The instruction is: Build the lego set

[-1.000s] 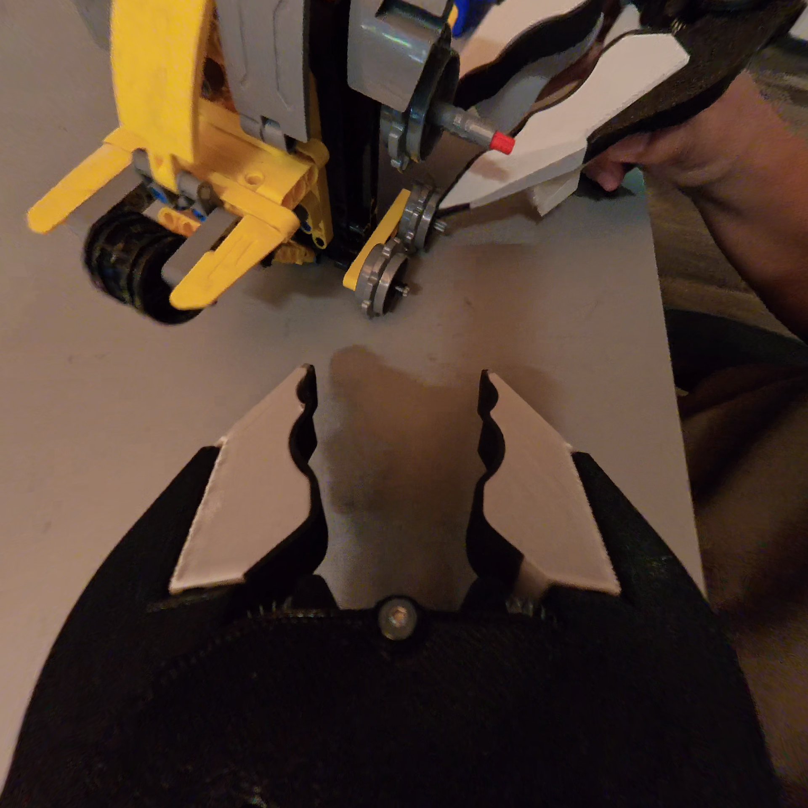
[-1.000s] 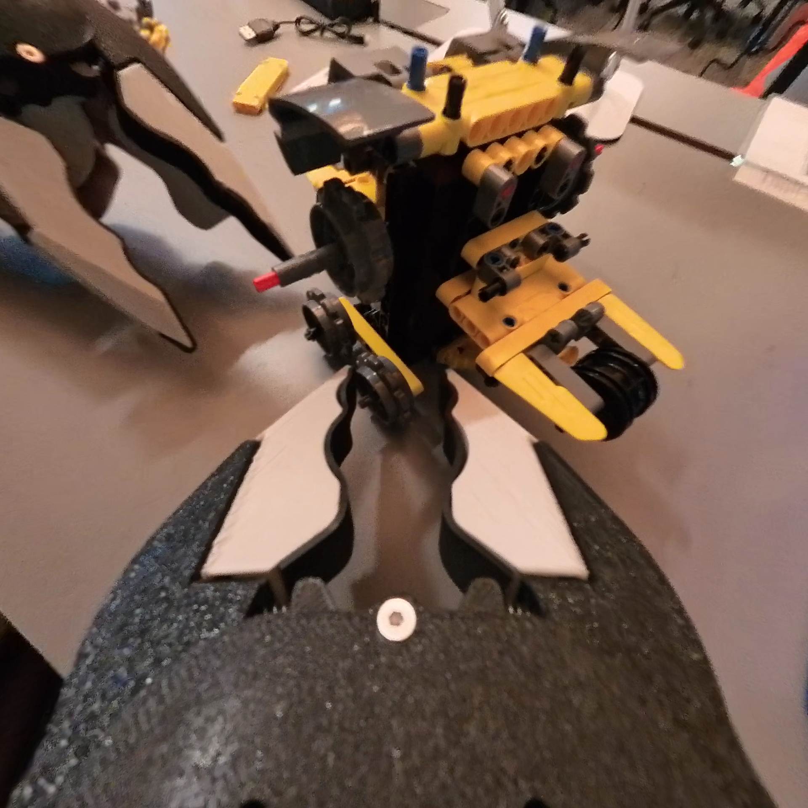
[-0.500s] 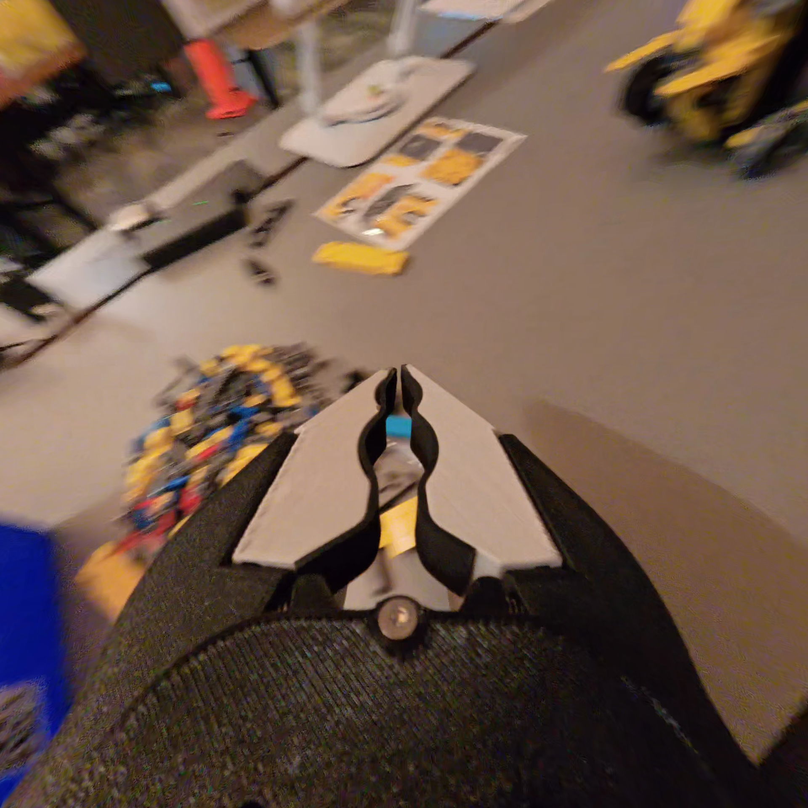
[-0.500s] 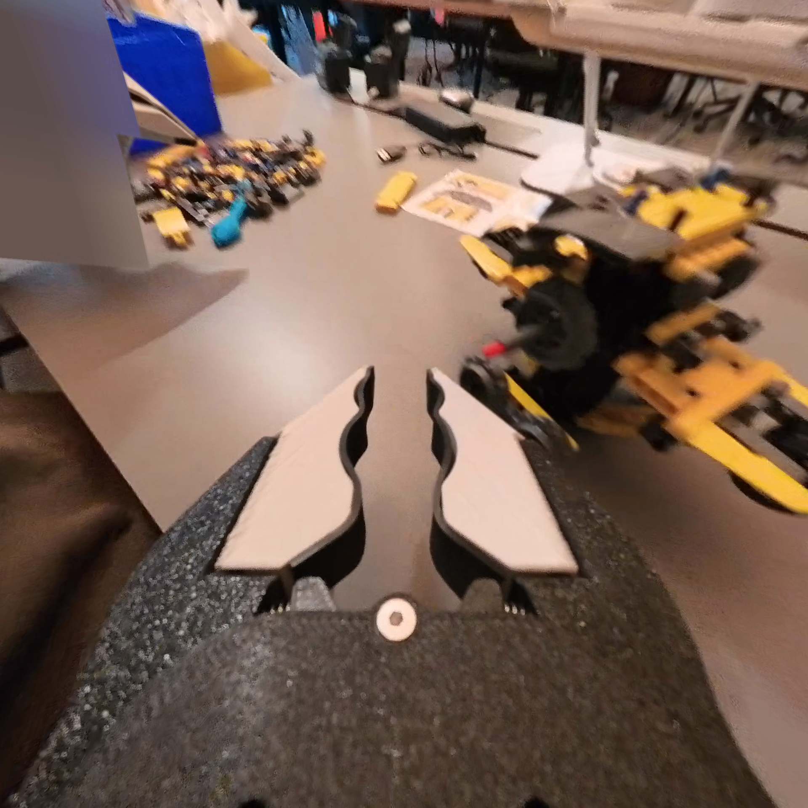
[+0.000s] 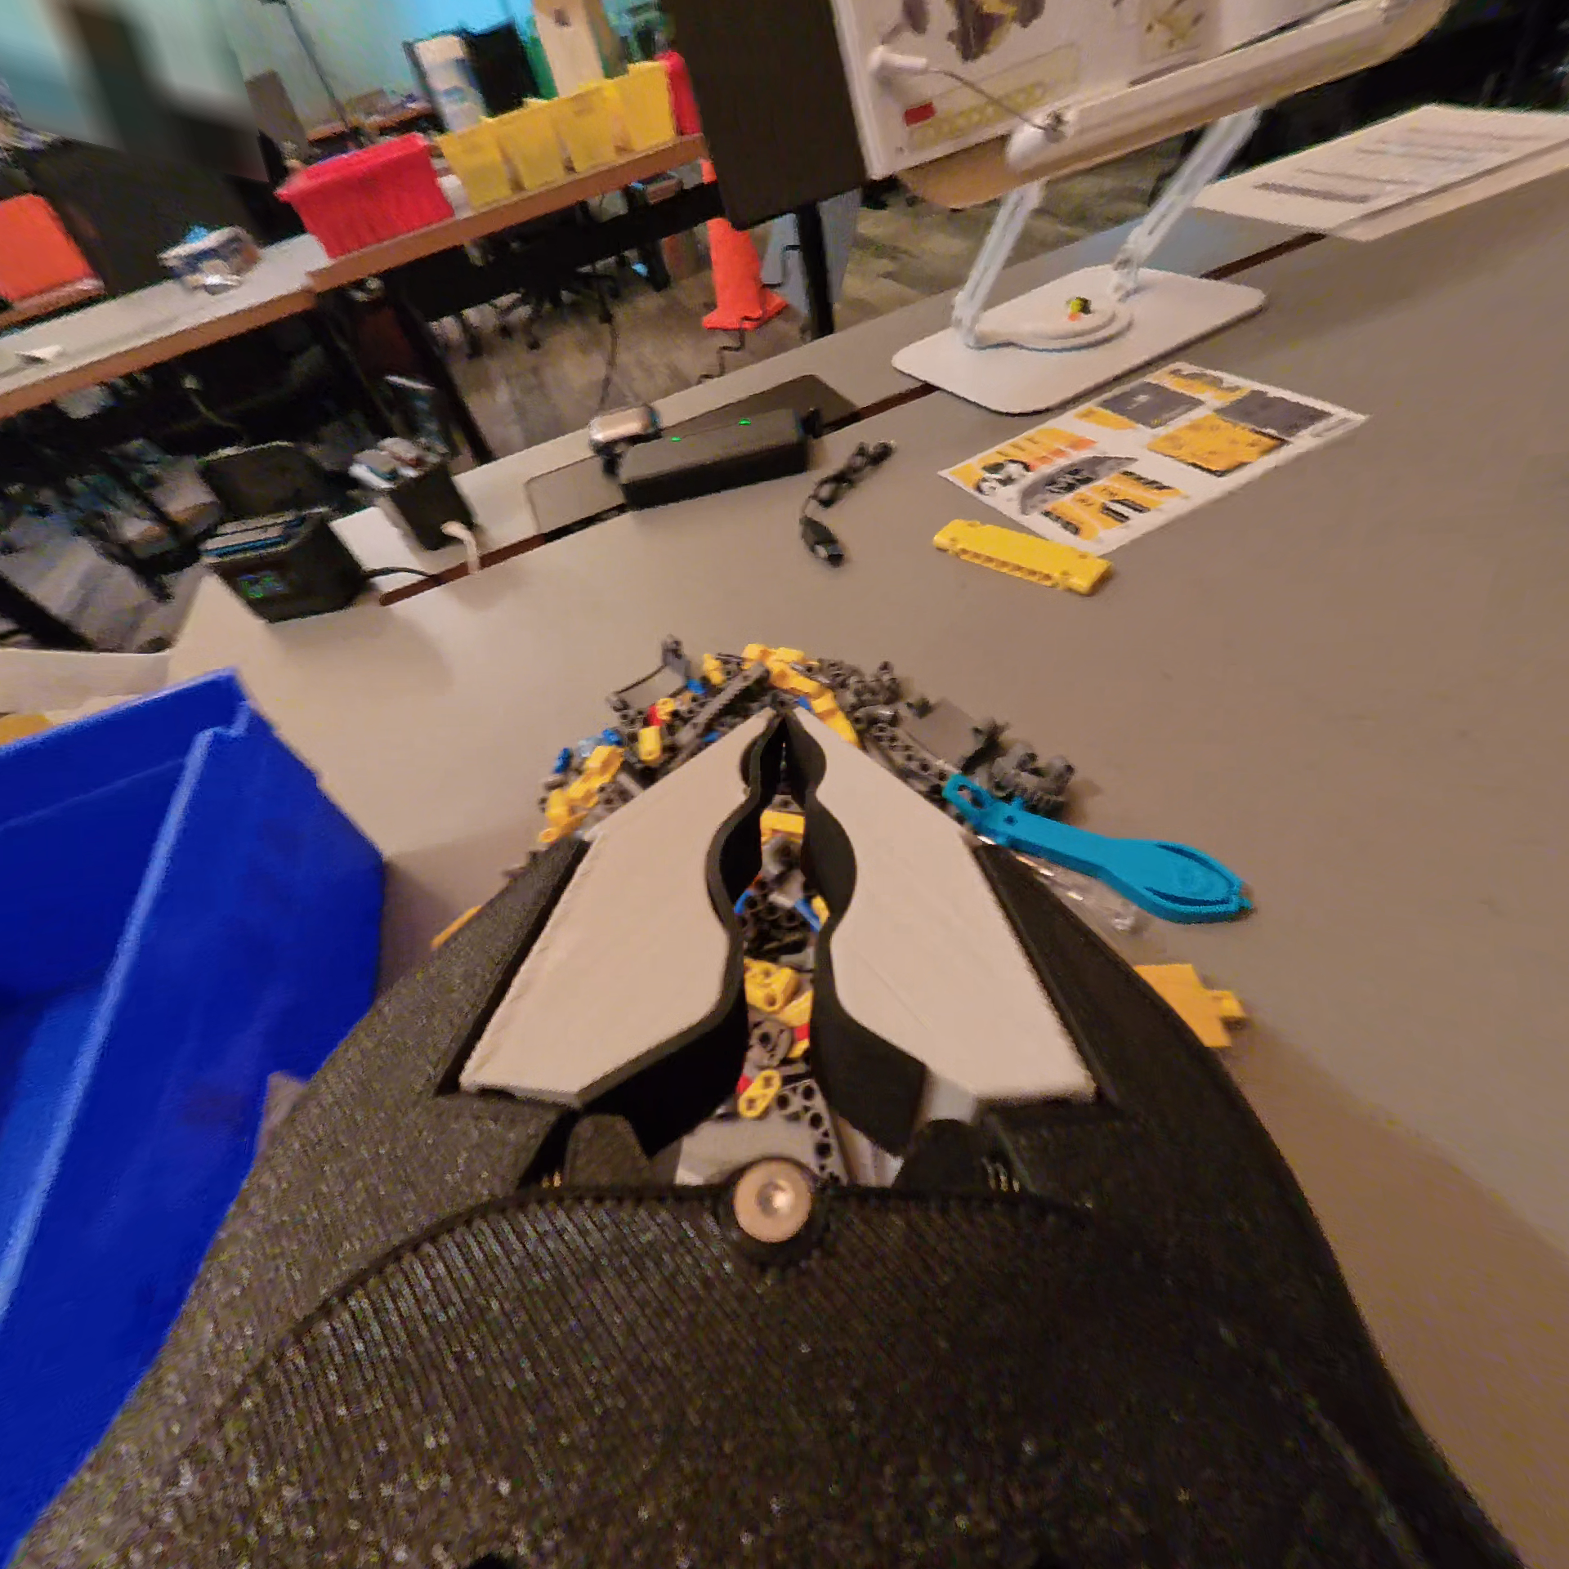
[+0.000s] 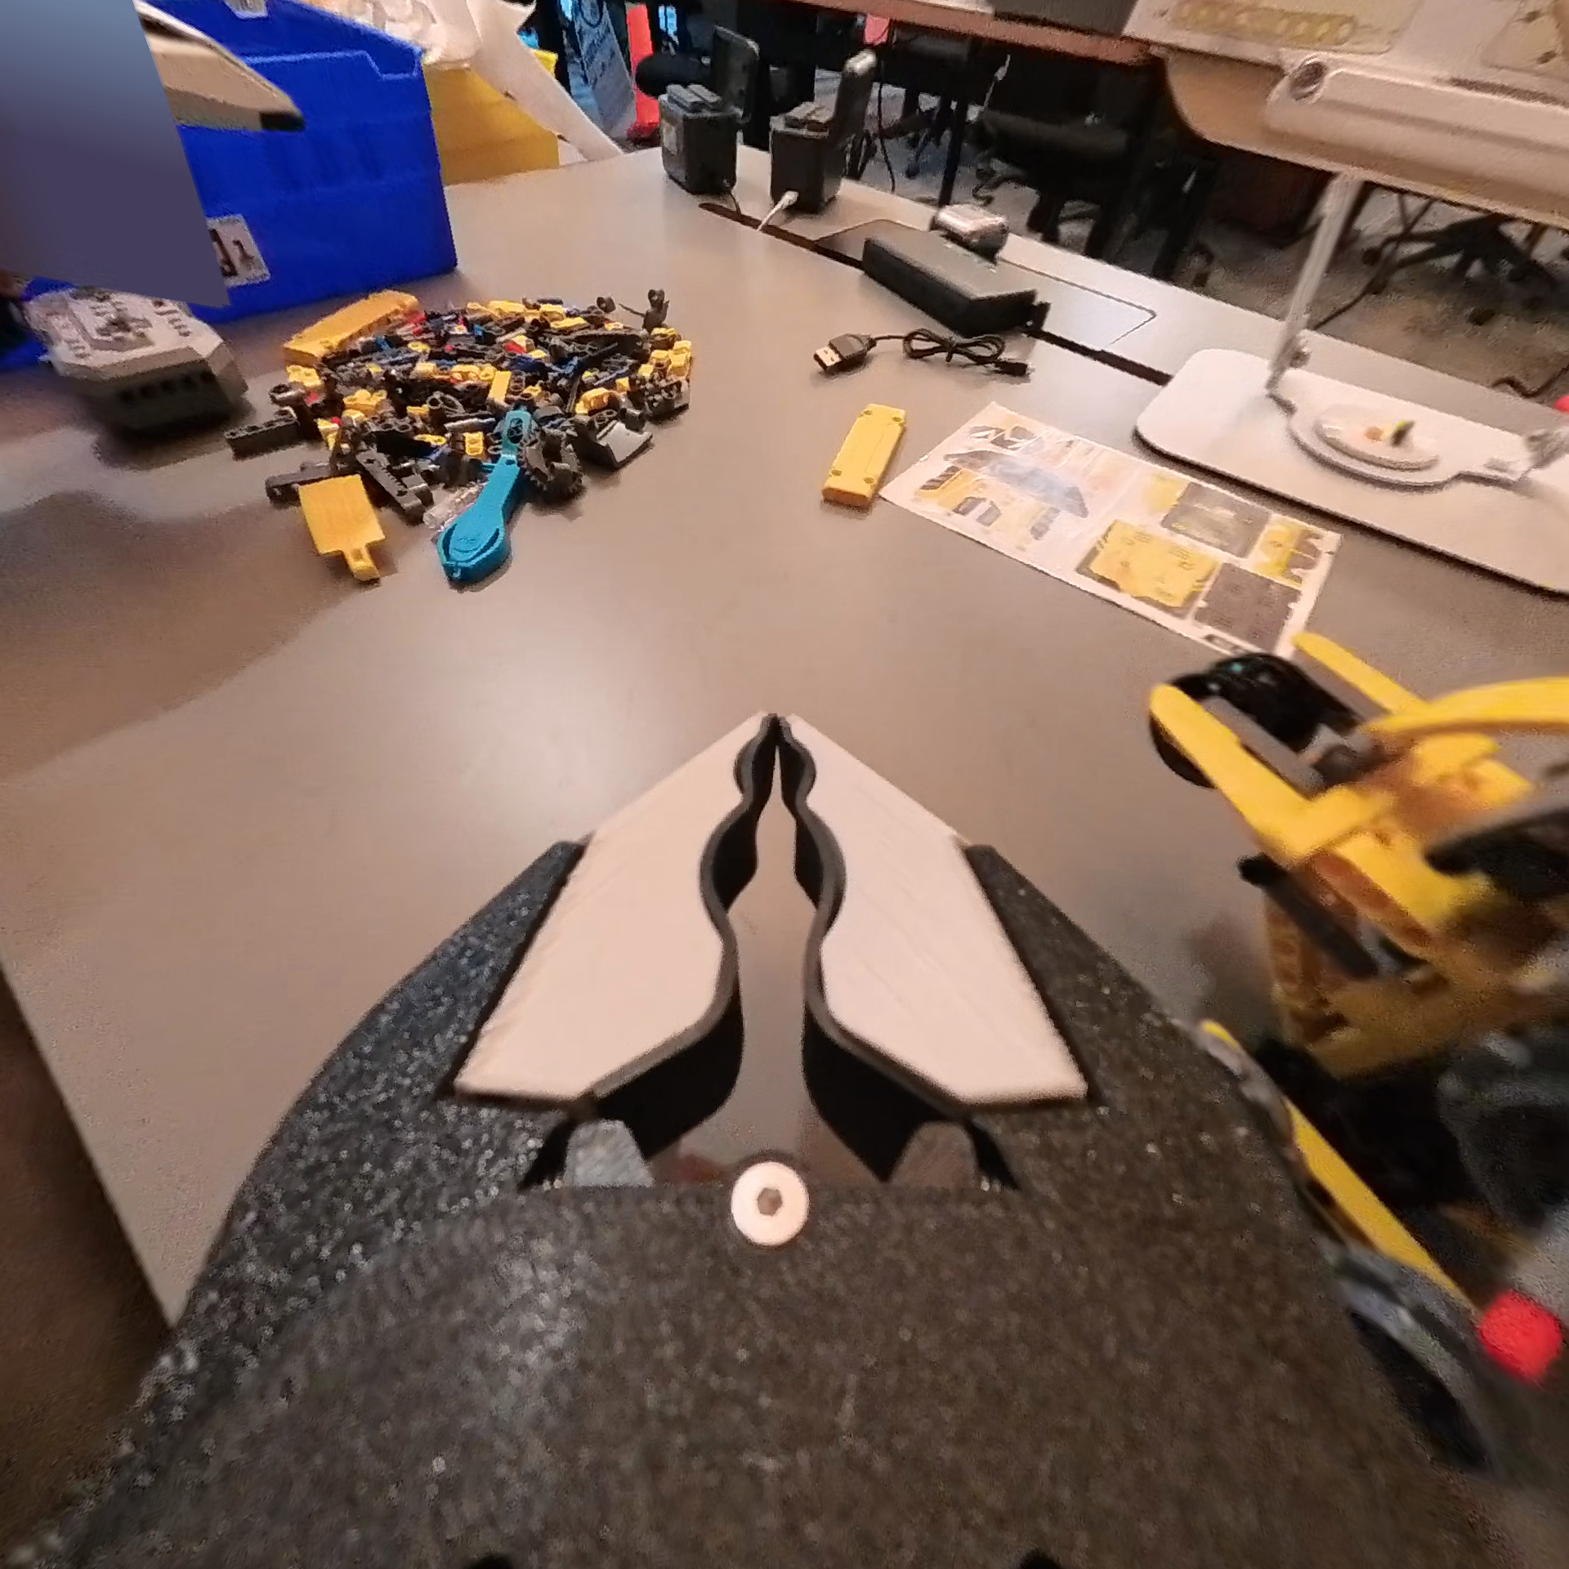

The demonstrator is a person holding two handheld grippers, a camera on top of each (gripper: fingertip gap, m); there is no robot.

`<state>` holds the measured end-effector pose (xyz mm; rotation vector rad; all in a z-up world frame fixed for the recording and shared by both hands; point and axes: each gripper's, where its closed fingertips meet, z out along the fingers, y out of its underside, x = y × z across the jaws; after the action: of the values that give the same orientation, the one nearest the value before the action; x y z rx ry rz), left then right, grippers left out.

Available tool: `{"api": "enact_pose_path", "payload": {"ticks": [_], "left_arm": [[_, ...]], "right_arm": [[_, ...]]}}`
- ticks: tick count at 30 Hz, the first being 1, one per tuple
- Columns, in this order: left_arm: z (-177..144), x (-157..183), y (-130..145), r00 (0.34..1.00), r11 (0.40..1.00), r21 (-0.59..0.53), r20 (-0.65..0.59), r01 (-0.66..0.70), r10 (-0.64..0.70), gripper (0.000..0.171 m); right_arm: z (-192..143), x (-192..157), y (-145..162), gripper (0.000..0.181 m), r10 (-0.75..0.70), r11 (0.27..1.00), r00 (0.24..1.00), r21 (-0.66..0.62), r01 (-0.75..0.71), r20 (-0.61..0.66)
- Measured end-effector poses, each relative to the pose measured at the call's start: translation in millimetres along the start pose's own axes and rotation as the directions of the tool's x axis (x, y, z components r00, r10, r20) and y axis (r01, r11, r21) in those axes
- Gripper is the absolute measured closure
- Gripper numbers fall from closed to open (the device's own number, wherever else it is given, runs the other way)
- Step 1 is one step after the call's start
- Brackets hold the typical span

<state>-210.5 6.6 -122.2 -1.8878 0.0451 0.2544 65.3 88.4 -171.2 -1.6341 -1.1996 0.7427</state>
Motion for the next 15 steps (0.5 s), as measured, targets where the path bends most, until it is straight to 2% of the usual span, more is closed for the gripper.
{"api": "enact_pose_path", "payload": {"ticks": [2,5,10,15], "left_arm": [[3.1,5.4,0.9,0.999,1.0,-0.003,-0.035,-0.015,0.015,0.171],[4.5,-4.4,3.4,1.0,1.0,-0.008,-0.025,0.017,-0.017,0.171],[10.1,0.9,-14.6,0.983,0.983,0.098,-0.117,0.153,-0.141,0.171],[30.1,11.3,-14.2,0.998,0.997,0.07,-0.067,0.026,-0.021,0.171]], "right_arm": [[13.3,-4.1,4.6,0.181,-0.004,0.998,1.0,-0.055,0.005,0.027],[27.6,-8.3,12.7,0.181,-0.002,0.991,0.997,-0.133,0.013,0.078],[45.1,-7.9,21.0,0.181,-0.005,0.975,0.994,-0.219,0.029,0.108],[52.0,-5.1,19.6,0.181,0.0,0.974,0.994,-0.226,0.026,0.113]]}}
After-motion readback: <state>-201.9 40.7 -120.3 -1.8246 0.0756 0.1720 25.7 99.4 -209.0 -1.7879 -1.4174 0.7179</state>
